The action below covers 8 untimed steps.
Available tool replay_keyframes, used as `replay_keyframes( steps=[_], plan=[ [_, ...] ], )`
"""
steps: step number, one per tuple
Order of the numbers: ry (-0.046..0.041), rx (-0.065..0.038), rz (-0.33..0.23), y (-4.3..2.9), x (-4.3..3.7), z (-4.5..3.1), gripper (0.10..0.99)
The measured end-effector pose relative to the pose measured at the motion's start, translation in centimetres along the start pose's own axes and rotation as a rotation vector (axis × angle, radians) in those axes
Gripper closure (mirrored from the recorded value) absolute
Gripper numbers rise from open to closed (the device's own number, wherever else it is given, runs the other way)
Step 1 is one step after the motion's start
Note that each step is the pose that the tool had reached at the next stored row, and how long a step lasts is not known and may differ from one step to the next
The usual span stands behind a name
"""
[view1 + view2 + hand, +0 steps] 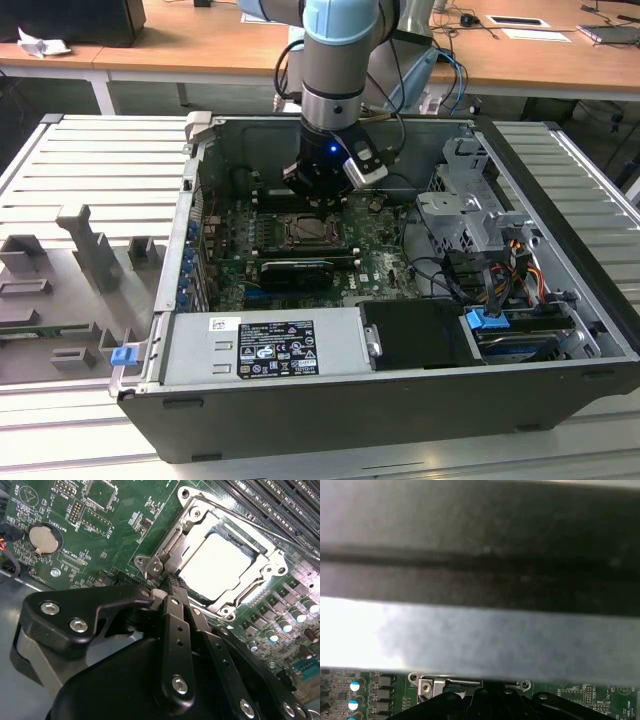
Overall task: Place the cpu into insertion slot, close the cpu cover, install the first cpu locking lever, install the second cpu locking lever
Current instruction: 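Install the first cpu locking lever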
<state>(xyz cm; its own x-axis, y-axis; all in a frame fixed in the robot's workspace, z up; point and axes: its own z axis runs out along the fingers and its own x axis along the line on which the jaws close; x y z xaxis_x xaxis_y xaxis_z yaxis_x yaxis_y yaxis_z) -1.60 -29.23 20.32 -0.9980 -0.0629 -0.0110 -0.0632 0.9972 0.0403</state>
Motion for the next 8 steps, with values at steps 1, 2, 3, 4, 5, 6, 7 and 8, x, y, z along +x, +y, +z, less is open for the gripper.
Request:
replay_keyframes(
  steps=[1, 2, 3, 4, 5, 6, 7, 8],
  plan=[
    [-0.0002, 0.0, 0.0, 0.03, -0.01, 0.03, 0.98],
    [-0.0004, -0.001, 0.0, 0.05, -0.01, 0.08, 0.98],
    [-0.0005, -0.004, 0.0, 0.04, -0.01, 0.13, 0.98],
    [-0.0004, -0.005, 0.0, 0.03, 0.01, 0.19, 0.98],
    [-0.0002, -0.005, 0.0, 0.02, 0.02, 0.22, 0.98],
    [-0.0001, -0.005, 0.0, 0.03, 0.01, 0.25, 0.98],
    [-0.0002, -0.005, 0.0, 0.03, 0.01, 0.25, 0.98],
    [-0.0004, -0.005, 0.0, 0.03, 0.01, 0.25, 0.98]
  ],
)
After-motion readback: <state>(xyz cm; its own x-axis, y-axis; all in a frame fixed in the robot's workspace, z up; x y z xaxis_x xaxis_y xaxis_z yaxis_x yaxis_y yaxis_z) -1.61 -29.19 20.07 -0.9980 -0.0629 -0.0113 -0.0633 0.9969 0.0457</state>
